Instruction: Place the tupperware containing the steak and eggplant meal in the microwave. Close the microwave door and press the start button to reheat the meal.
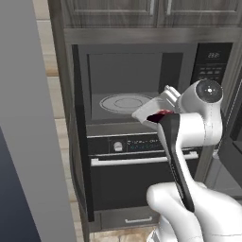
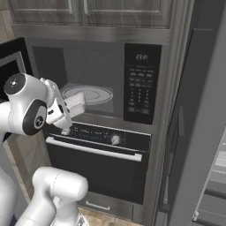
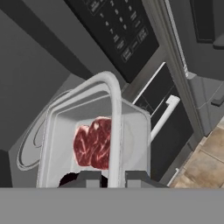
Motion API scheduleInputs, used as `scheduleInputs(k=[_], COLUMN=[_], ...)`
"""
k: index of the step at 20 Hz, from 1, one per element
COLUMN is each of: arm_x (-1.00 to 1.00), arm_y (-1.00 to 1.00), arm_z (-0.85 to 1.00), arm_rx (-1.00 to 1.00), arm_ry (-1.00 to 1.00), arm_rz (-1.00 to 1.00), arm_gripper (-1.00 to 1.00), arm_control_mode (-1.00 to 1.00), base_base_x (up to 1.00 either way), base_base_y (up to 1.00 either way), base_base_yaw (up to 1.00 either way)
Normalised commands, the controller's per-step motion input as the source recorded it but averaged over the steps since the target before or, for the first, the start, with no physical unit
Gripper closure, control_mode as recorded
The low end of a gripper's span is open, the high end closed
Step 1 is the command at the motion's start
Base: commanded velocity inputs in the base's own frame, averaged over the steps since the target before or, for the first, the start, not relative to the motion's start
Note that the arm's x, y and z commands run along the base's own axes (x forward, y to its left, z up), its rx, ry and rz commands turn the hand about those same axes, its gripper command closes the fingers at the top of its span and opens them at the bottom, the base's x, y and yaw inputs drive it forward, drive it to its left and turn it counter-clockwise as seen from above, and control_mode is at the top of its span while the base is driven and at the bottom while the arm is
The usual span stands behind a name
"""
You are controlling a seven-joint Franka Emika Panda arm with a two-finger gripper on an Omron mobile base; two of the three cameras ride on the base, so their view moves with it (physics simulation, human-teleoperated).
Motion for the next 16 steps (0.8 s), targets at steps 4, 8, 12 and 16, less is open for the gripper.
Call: scheduleInputs(k=[4, 8, 12, 16], arm_x=[0.0, 0.13, 0.37, 0.41], arm_y=[0.0, 0.02, 0.0, 0.0], arm_z=[0.0, 0.0, 0.0, 0.0], arm_rx=[0.0, 0.0, 0.0, 0.0], arm_ry=[0.0, 0.0, 0.0, 0.0], arm_rz=[0.0, 0.0, 0.0, 0.0], arm_gripper=[1.0, 1.0, 1.0, 1.0], arm_control_mode=[-1.0, -1.0, -1.0, -1.0], base_base_x=[0.0, 0.0, 0.0, 0.0], base_base_y=[0.0, 0.0, 0.0, 0.0], base_base_yaw=[0.0, 0.0, 0.0, 0.0])
